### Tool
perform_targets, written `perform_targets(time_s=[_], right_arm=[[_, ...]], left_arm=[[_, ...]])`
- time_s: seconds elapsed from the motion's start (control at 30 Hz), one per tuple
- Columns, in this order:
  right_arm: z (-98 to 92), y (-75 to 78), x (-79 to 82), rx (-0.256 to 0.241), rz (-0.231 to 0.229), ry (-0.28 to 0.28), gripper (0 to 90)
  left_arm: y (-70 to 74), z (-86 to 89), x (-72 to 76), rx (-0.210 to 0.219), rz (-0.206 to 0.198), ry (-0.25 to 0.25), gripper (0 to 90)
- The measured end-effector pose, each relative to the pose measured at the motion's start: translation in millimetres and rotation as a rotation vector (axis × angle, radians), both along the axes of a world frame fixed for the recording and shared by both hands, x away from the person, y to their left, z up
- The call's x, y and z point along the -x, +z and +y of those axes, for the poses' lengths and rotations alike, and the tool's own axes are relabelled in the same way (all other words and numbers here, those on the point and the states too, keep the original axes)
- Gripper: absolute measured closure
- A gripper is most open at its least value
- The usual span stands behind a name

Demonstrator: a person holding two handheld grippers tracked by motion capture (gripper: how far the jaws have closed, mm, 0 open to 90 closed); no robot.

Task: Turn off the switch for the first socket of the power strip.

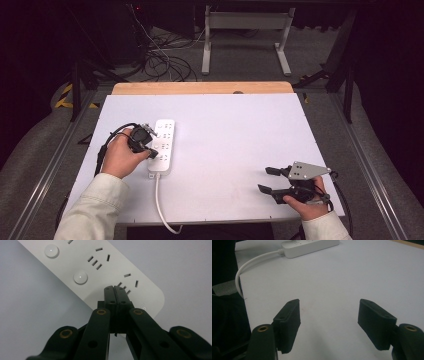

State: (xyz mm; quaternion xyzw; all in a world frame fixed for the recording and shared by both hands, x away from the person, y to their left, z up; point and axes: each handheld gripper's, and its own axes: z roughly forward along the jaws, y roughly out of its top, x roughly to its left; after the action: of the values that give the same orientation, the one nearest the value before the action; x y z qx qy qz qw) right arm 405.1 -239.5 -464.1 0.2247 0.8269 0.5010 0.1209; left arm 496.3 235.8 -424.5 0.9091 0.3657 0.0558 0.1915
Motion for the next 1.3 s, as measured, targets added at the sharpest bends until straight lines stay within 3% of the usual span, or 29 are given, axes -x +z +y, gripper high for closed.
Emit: perform_targets(time_s=[1.3], right_arm=[[-0.4, 0.1, 0.5, 0.000, 0.001, 0.007, 34.8]], left_arm=[[-6.0, -2.4, -0.3, -0.018, -0.021, -0.006, 90.0]])
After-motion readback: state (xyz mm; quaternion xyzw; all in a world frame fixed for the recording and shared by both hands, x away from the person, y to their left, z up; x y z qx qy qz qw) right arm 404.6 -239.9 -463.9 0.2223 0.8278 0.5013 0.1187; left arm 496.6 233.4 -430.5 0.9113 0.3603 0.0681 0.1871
